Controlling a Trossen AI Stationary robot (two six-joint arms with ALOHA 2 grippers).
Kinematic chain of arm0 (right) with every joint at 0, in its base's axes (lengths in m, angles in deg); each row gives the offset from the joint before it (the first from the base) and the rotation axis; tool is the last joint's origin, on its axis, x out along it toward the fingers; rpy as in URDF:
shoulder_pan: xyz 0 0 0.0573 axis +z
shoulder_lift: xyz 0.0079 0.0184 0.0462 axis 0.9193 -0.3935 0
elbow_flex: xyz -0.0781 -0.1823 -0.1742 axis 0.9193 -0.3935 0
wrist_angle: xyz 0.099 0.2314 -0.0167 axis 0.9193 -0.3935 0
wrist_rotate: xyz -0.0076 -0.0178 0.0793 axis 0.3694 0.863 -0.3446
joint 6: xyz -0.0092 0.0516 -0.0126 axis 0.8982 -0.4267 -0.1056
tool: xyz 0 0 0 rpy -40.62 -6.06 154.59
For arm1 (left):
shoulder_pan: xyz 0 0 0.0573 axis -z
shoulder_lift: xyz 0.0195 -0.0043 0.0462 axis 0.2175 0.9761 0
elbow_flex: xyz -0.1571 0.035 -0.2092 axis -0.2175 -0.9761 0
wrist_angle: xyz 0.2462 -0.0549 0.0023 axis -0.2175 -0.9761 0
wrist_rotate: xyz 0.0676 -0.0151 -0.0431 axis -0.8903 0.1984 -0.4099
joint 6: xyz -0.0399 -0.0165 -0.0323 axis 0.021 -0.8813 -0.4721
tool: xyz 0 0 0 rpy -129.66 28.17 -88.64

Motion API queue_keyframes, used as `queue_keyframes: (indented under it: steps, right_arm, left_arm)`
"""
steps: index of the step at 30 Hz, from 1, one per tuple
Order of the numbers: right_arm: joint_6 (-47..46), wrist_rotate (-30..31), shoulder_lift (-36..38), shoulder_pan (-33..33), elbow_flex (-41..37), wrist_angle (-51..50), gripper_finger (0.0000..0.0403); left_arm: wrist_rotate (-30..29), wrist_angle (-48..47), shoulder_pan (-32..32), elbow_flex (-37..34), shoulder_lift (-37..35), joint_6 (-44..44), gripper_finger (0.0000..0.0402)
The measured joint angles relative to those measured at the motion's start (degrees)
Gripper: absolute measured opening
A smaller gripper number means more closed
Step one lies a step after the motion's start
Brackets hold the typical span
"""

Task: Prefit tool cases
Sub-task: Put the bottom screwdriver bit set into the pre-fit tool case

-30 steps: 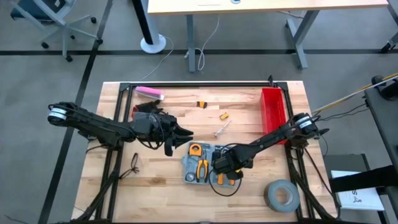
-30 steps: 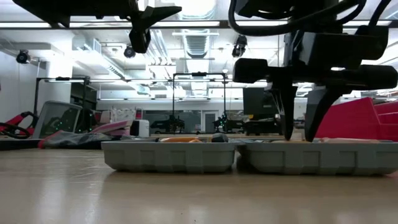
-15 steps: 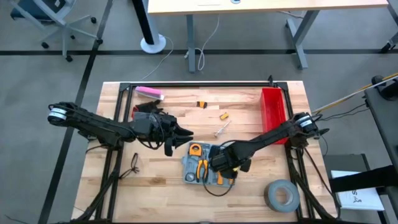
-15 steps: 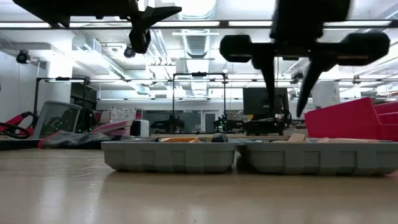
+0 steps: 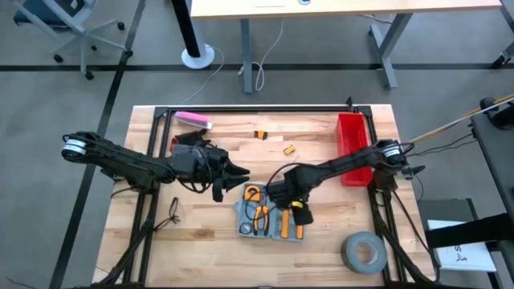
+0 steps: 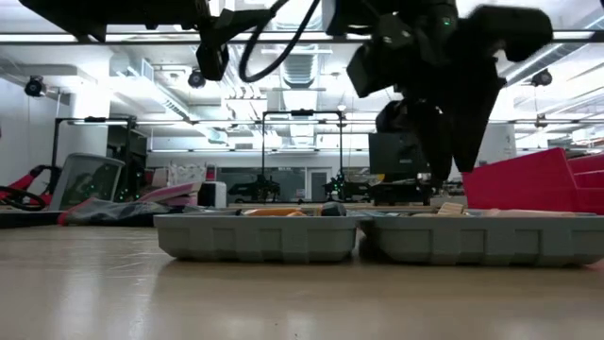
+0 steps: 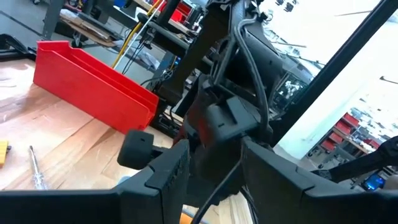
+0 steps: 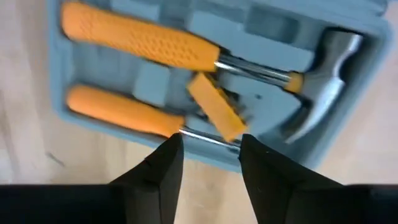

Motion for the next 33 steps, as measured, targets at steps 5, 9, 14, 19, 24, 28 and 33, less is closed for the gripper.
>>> queue_keyframes:
  steps: [5, 9, 14, 19, 24, 28, 33]
  right_arm:
    - [-3.03, -1.6, -0.03, -2.14, -0.84, 2.68, 0.0161]
    - [-4.41, -4.07, -0.05, -4.04, -2.33, 3.37, 0.0174]
    - [-5.04, -7.31, -0.05, -5.58, -4.44, 4.35, 0.018]
    - [-5.76, -8.68, -0.05, -5.93, -5.75, 6.76, 0.0181]
    - [-5.8, -9.61, -0.05, -6.39, -8.06, 8.41, 0.0181]
    - [-6.14, -12.11, -0.05, -6.5, -9.38, 10.69, 0.0181]
    - [-7.32, -12.56, -0.05, -6.5, -10.48, 12.71, 0.018]
  left_arm:
    - [0.01, -0.07, 0.0, 0.0, 0.0, 0.87, 0.0153]
    - [0.49, -1.02, 0.07, 0.0, 0.0, 1.57, 0.0153]
    - [0.49, -2.19, 0.07, 0.0, 0.02, 3.09, 0.0153]
    - [0.5, -2.35, 0.07, 0.0, 0.04, 3.53, 0.0153]
    - [0.55, -2.48, 0.07, 0.0, 0.04, 4.07, 0.0153]
    - [0.58, -2.72, 0.07, 0.0, 0.04, 4.09, 0.0153]
    - [0.58, -2.73, 0.07, 0.0, 0.04, 4.11, 0.0153]
